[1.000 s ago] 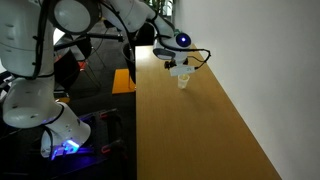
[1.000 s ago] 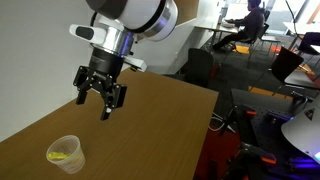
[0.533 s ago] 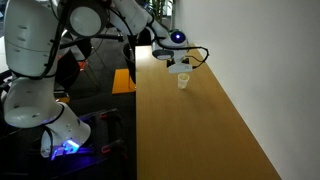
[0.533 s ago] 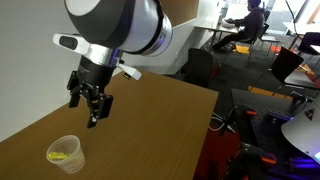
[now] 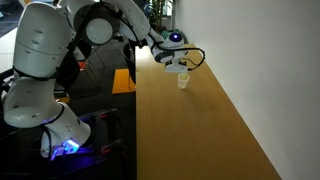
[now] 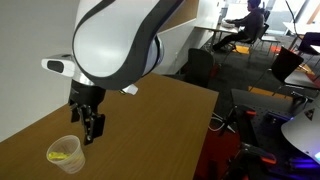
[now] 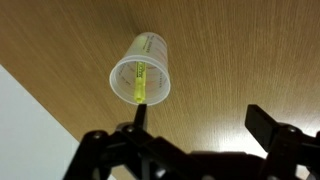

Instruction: Take the marker out of the cup and put it on the table

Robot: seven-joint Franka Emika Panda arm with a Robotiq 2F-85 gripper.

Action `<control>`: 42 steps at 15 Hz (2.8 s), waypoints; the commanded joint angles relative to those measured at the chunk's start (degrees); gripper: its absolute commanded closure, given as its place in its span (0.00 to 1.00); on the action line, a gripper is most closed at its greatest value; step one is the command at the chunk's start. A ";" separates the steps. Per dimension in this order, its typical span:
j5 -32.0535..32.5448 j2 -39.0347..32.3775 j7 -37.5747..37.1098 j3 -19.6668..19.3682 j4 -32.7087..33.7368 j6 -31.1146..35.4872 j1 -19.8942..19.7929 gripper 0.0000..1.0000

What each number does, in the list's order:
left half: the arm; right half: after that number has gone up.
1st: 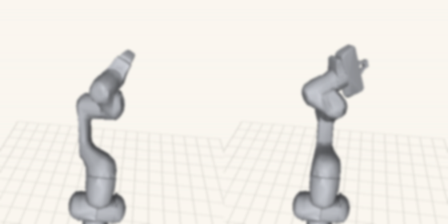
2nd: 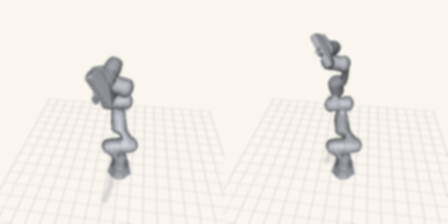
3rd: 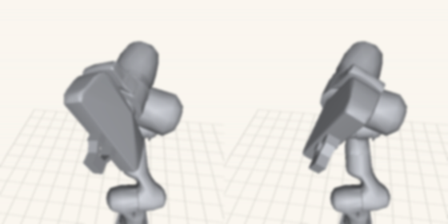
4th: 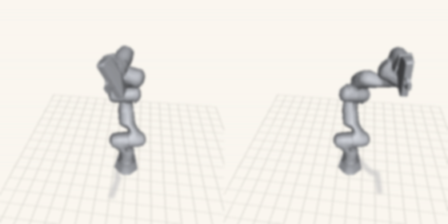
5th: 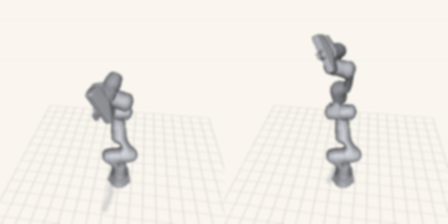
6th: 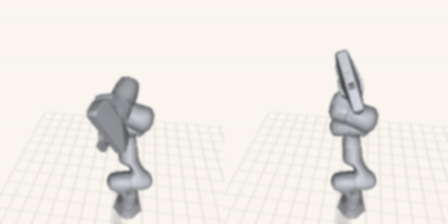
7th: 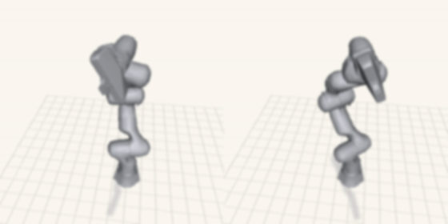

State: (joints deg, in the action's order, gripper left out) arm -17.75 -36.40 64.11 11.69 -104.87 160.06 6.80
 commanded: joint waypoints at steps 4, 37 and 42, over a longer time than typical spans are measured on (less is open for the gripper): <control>6.70 -2.67 -4.90 5.32 1.91 0.25 -4.15 0.00; 24.13 -15.36 -19.45 11.16 7.95 16.92 -10.39 0.34; 25.52 -17.91 -19.58 11.03 11.06 16.13 -9.68 0.35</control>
State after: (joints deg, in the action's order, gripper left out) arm 5.55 -52.28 46.84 21.92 -96.65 176.20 -2.62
